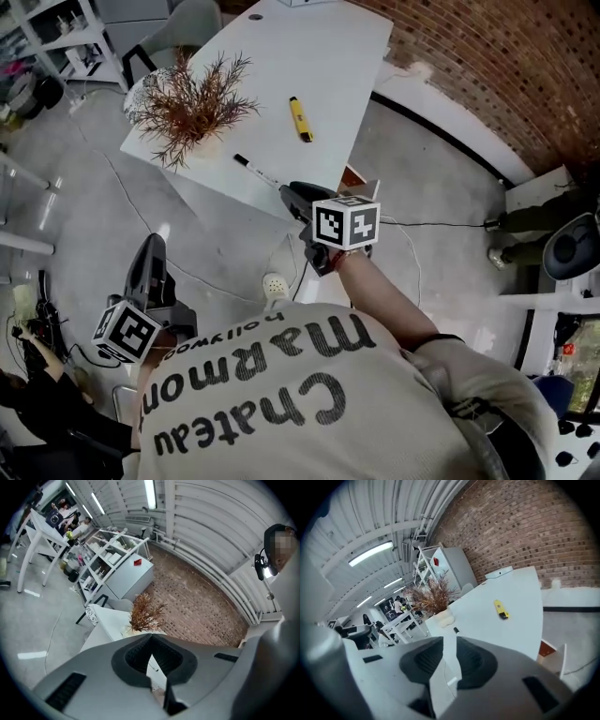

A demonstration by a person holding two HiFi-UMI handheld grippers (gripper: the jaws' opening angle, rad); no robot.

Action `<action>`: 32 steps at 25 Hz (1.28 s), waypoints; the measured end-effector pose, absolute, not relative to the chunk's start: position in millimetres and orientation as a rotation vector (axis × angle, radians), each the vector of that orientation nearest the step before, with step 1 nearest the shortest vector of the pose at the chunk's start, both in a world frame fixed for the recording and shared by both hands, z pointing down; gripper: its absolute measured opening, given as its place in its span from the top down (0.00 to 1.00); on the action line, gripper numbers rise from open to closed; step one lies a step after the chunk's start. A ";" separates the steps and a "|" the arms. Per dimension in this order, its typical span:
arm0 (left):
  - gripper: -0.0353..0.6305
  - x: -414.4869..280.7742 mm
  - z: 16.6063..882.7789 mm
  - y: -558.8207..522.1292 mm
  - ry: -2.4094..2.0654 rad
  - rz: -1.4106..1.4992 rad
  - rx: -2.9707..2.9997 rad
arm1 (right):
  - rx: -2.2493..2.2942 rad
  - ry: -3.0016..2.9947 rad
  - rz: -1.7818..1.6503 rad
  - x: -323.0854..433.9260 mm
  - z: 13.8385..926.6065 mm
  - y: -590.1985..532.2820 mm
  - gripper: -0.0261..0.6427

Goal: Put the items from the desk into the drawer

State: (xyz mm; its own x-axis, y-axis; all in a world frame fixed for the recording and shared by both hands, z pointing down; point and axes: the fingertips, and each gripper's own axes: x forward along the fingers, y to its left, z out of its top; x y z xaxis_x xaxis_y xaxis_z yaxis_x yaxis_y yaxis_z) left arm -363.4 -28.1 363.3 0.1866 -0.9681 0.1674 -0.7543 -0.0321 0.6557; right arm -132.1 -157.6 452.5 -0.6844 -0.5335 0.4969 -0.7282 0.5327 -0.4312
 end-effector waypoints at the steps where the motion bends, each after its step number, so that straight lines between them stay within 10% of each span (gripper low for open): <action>1: 0.94 -364.7 364.2 -34.4 -1.629 -0.440 1.821 | 1.027 -2.458 0.896 -135.6 456.6 -167.2 0.82; 19: 0.94 -395.3 387.3 -65.1 -1.828 -0.495 1.617 | 0.707 -2.191 0.735 -181.8 551.6 -225.1 0.69; 32: 0.94 -415.2 376.4 -24.6 -1.846 -0.519 1.607 | 0.923 -2.098 0.752 -166.4 553.0 -217.2 0.85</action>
